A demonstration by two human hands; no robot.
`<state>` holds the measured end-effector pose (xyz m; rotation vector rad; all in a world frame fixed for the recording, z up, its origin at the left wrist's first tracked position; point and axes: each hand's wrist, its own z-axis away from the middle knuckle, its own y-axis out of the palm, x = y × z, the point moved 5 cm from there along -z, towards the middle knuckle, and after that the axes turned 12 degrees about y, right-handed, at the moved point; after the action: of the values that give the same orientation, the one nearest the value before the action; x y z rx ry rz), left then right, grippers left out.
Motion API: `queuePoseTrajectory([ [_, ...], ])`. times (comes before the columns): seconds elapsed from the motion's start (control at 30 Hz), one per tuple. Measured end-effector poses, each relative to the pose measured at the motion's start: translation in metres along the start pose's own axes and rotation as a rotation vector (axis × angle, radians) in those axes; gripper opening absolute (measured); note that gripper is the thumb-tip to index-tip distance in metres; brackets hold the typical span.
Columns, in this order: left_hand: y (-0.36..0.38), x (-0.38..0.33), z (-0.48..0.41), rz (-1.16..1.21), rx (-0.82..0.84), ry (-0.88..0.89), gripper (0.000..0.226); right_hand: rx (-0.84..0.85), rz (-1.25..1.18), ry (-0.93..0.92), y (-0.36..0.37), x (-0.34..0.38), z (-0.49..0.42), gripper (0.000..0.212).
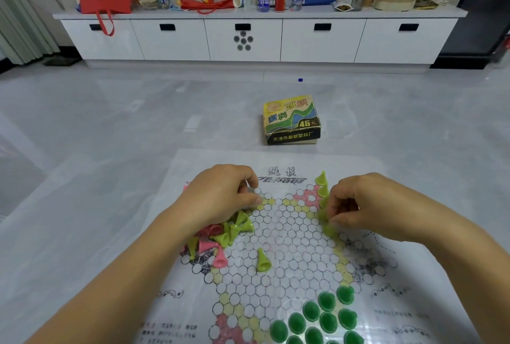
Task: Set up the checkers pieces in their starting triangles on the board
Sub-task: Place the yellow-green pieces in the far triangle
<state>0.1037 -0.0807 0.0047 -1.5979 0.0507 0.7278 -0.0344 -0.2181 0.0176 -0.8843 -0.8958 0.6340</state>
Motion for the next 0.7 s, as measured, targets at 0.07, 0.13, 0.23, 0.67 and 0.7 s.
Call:
queuePoseTrajectory([
  [0.07, 0.000, -0.001, 0.001, -0.016, 0.014, -0.001, 0.027, 0.009, -0.004, 0.002, 0.000, 0.000, 0.000, 0.006],
  [0.13, 0.000, -0.002, 0.001, -0.022, 0.025, 0.000, 0.026, 0.008, -0.007, 0.001, 0.000, -0.001, 0.000, 0.007],
  [0.23, -0.002, -0.001, 0.001, -0.012, 0.035, -0.002, 0.024, -0.006, -0.028, -0.006, 0.000, -0.001, -0.001, 0.009],
  [0.67, -0.004, -0.001, 0.010, 0.052, 0.239, 0.000, 0.027, -0.162, -0.182, 0.030, -0.015, -0.008, 0.000, 0.012],
  [0.7, -0.002, -0.002, 0.009, -0.020, 0.250, 0.017, 0.027, -0.177, -0.189, 0.029, -0.016, -0.008, 0.000, 0.010],
])
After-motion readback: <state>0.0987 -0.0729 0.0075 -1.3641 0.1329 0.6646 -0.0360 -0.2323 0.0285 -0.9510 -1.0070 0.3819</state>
